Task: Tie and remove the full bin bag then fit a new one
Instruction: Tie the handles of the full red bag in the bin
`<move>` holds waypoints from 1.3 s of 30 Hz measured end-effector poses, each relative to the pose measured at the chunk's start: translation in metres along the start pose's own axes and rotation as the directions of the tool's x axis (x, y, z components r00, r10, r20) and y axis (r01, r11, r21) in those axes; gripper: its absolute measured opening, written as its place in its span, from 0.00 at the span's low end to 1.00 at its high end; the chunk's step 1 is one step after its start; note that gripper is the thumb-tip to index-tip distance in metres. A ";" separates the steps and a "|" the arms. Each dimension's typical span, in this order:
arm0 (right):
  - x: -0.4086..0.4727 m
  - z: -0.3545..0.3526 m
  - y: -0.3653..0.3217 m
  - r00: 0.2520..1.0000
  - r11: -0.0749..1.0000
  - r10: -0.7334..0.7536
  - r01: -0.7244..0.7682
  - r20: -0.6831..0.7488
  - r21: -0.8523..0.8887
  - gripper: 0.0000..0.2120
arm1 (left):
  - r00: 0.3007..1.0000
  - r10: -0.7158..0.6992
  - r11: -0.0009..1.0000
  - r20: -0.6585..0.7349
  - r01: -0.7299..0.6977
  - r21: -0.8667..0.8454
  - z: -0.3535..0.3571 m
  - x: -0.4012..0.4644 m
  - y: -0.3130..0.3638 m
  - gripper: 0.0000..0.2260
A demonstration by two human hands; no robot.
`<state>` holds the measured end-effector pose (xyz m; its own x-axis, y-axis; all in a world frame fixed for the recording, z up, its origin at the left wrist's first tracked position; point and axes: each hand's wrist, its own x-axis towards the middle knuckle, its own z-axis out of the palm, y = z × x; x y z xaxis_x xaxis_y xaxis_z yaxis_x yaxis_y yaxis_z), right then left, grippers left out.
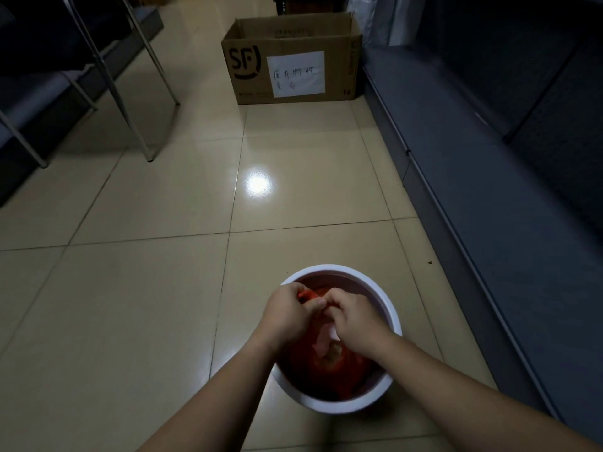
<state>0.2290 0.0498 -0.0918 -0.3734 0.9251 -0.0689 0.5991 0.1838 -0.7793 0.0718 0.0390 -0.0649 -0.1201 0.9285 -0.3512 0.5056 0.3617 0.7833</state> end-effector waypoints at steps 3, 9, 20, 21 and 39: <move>0.002 -0.002 -0.006 0.987 0.982 0.144 -0.150 0.065 0.113 0.13 | 0.996 0.094 0.981 -0.015 -0.090 0.174 0.003 0.000 0.000 0.07; 0.002 -0.008 -0.006 0.952 0.916 0.301 -0.306 0.060 0.259 0.10 | 1.000 -0.013 0.999 0.023 0.014 -0.036 0.011 -0.002 -0.006 0.07; -0.016 -0.003 -0.004 0.932 0.951 -0.295 0.267 -0.210 -0.153 0.09 | 0.929 -0.266 0.698 0.258 0.370 -0.613 0.015 0.003 -0.007 0.11; -0.013 -0.003 -0.005 0.926 0.951 -0.301 0.274 -0.228 -0.143 0.08 | 0.931 -0.262 0.691 0.253 0.364 -0.624 0.014 0.004 -0.007 0.11; -0.052 -0.061 0.046 0.903 0.935 0.312 -0.347 -0.296 -0.074 0.15 | 0.971 -0.085 0.989 -0.226 0.109 0.099 -0.021 -0.016 -0.031 0.05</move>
<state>0.3194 0.0304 -0.0863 0.0596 0.9909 -0.1206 0.7424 -0.1247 -0.6583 0.0403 0.0145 -0.0732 -0.3520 0.8894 -0.2915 0.5711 0.4508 0.6860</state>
